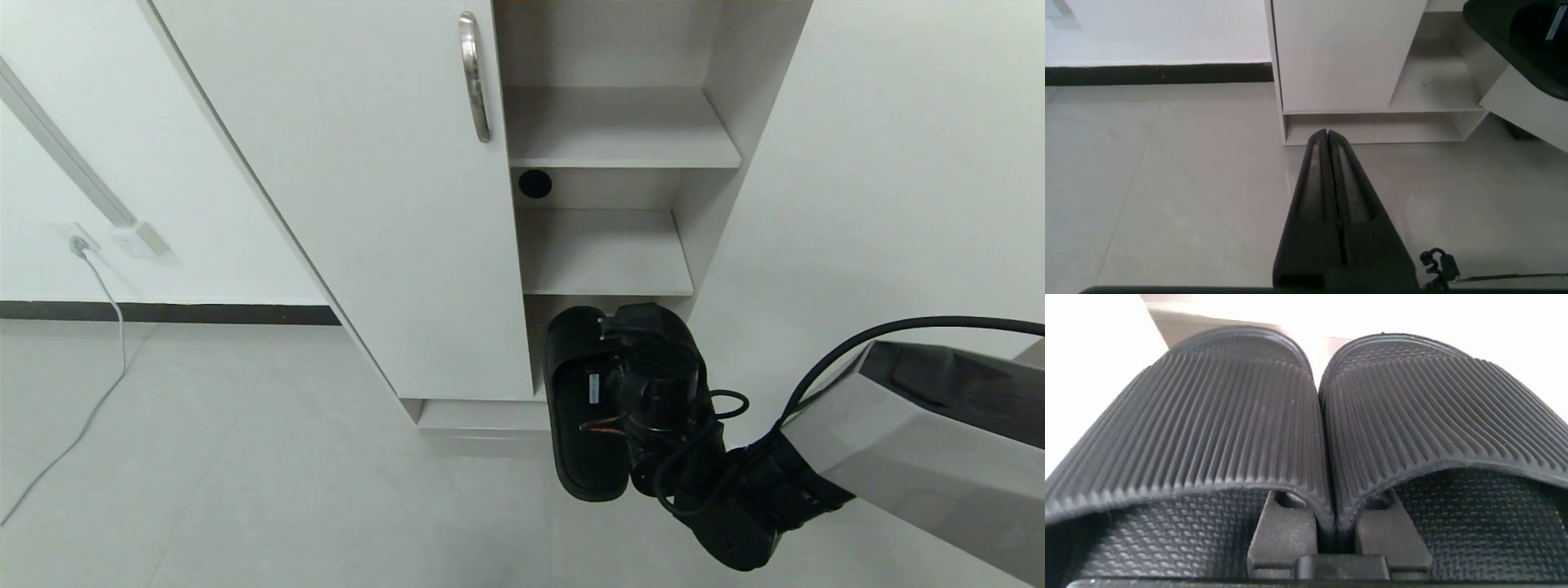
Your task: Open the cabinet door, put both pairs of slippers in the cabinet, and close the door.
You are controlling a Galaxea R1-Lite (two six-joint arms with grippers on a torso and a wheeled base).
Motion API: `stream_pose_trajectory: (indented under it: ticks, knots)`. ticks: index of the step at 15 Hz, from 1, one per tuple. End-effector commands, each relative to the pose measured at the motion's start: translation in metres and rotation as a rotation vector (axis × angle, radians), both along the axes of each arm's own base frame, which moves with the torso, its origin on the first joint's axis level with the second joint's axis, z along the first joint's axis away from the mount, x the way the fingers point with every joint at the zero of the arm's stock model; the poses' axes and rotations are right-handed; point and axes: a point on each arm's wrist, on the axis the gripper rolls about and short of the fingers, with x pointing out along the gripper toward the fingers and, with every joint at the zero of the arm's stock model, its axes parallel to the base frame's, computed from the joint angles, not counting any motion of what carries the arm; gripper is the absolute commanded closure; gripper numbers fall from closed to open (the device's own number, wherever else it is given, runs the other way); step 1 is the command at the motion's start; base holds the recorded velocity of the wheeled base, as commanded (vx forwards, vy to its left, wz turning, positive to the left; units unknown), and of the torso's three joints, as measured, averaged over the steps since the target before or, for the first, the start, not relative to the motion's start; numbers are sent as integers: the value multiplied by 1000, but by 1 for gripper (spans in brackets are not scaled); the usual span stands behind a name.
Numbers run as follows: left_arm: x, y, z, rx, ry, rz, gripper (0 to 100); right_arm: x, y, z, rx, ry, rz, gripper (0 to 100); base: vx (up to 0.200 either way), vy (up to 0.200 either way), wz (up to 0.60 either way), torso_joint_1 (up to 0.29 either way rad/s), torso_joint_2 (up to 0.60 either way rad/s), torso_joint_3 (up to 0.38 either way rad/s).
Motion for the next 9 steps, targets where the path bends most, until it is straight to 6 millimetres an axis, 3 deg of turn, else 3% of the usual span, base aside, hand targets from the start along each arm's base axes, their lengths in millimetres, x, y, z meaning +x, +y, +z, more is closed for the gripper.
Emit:
stream_pose_trajectory:
  ticks: [1, 6, 9]
  knots:
    - [0, 0, 0, 0, 1, 0, 100, 0, -1, 3, 5, -5, -1, 100, 0, 0, 0, 0, 0, 0]
    - [0, 0, 0, 0, 2, -3, 100, 2, -1, 1, 2, -2, -5, 100, 0, 0, 0, 0, 0, 0]
    - [0, 0, 0, -2, 2, -3, 100, 3, -3, 1, 4, -2, -9, 100, 200, 0, 0, 4, 1, 1]
